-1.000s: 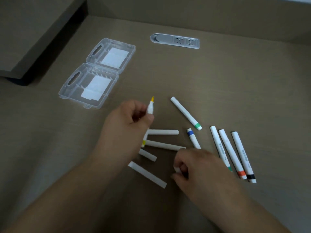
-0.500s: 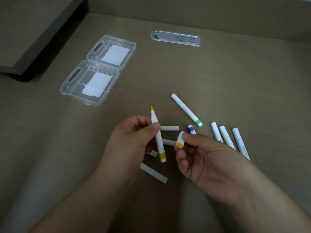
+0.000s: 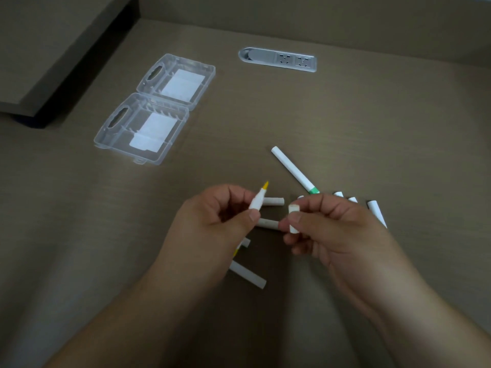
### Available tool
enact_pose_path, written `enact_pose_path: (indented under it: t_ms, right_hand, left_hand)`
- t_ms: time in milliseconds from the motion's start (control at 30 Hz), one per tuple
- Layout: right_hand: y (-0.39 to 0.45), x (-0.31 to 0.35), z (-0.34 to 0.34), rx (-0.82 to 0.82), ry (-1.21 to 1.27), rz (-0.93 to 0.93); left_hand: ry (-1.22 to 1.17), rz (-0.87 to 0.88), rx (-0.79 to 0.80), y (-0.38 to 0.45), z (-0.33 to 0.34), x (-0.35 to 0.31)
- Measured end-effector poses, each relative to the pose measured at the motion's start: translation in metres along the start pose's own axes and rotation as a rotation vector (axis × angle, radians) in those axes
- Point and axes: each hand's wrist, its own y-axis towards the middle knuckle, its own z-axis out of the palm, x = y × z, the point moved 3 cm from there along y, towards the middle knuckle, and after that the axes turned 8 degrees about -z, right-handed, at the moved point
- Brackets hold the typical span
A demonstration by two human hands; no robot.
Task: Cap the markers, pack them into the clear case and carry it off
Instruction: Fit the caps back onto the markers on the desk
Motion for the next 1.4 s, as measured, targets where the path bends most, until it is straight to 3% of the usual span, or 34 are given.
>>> enact_pose_path:
  t_ms: [233,600,900,1100,1267,1400]
  right_hand:
    - [0.002,0.005,0.000,0.023,-0.212,-0.234]
    - [0.002,0.004,-0.002,0.201,-0.586,-0.296]
    - [0.005,-0.001,-0.004,0.268,-0.608,-0.308]
    - [0.000,0.000,-0.013,0.207,-0.801,-0.424]
    - [0.010,-0.004,-0.033,-0.002,-0.778,-0.508]
    - [0.023,-0.013,-0.031,-0.046,-0.956,-0.599]
  left_hand:
    - [0.224,0.155,-0.025,-0.013,-0.006,-0.011]
    - [0.483,0.263,0.053,-0.018,-0.005,-0.015]
    - [0.456,0.218,-0.033,-0.022,-0.005,-0.010]
    - [0.552,0.285,0.006,-0.019,0.003,-0.020]
    - [0.627,0.371,-0.152,-0.009,-0.014,-0.011]
    - [0.682,0.380,-0.224,-0.007,-0.019,-0.002]
